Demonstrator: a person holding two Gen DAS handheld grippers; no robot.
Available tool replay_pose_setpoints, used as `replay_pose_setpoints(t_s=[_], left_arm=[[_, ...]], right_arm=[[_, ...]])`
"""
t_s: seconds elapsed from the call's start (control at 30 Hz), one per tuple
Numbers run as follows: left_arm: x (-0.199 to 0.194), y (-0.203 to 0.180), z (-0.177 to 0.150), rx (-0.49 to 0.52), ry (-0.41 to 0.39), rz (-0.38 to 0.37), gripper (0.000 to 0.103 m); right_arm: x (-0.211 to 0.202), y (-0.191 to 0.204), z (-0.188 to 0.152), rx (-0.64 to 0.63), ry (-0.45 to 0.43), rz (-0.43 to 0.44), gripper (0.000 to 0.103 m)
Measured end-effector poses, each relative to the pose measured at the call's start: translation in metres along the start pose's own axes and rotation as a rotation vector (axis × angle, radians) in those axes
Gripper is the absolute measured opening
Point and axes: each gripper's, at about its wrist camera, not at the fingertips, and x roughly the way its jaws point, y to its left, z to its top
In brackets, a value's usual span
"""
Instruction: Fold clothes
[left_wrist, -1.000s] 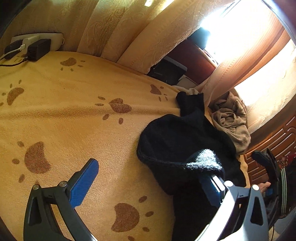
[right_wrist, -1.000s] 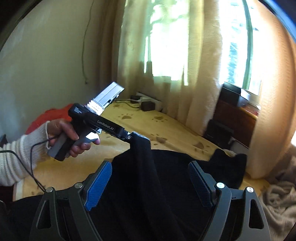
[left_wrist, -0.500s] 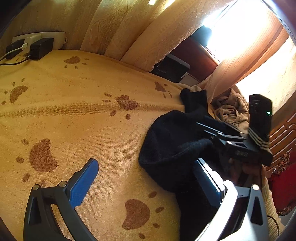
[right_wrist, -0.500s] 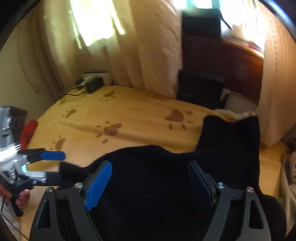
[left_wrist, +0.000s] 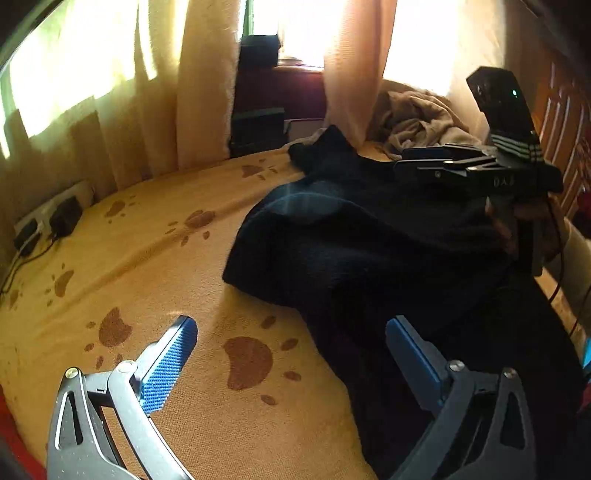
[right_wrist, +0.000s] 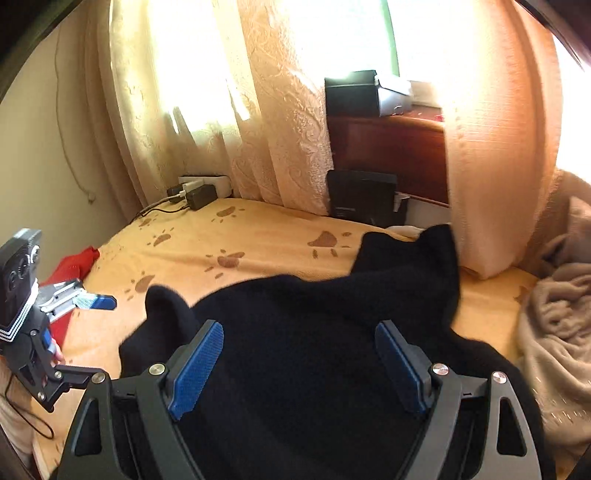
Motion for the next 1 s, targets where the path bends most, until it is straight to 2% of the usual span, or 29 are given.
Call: replay_pose_setpoints(t_s=[0.13,0.27,0.33,0.37,0.4,0.43,0.5,0.57,0.6,0.77,1.0], left_arm=[[0.007,-0.02,0.001,0.061,-0.009,0.024,0.103],[0.023,-0.018,0.006,-0.001,0.006,-0.025,0.102],[0.024,-0.014,0.006,-0.033,-0.006,-0.039,0.092],[0.025,-0.015,0.005,-0.048,-0.009,-0.039,0.08],[0.025,-0.015,0.005,-0.064,-0.011,-0.041,0.061],[0.024,-0.014,0.003,-0.083,-0.017,-0.041,0.052],[0.02,-0.011,0.001,-0.124,-0.036,-0.022,0.032],[0.014,-0.007,-0.002,-0.166,-0.059,-0.014,0.023],[0.011,-0.006,-0.004,-0.181,-0.07,-0.005,0.019],[0.007,-0.008,-0.008,-0.221,-0.091,0.026,0.016],[0.013,-0.011,-0.004,-0.23,-0.079,0.056,0.016]], right_arm=[[-0.034,-0.001,-0.026,-0.012,-0.016,-0.027,0.086],[-0.087,-0.012,-0.055,-0.01,-0.088,-0.095,0.086],[-0.118,-0.03,-0.075,0.011,-0.121,-0.183,0.086],[-0.132,-0.04,-0.085,0.02,-0.124,-0.238,0.086],[-0.145,-0.05,-0.096,0.03,-0.127,-0.292,0.083],[-0.159,-0.06,-0.107,0.04,-0.13,-0.347,0.076],[-0.174,-0.076,-0.129,0.033,-0.093,-0.462,0.043],[-0.178,-0.086,-0.148,0.023,-0.042,-0.5,0.028],[-0.177,-0.086,-0.155,0.007,-0.02,-0.486,0.028],[-0.157,-0.061,-0.174,-0.205,0.041,-0.461,0.028],[-0.126,-0.057,-0.177,-0.411,0.109,-0.51,0.028]])
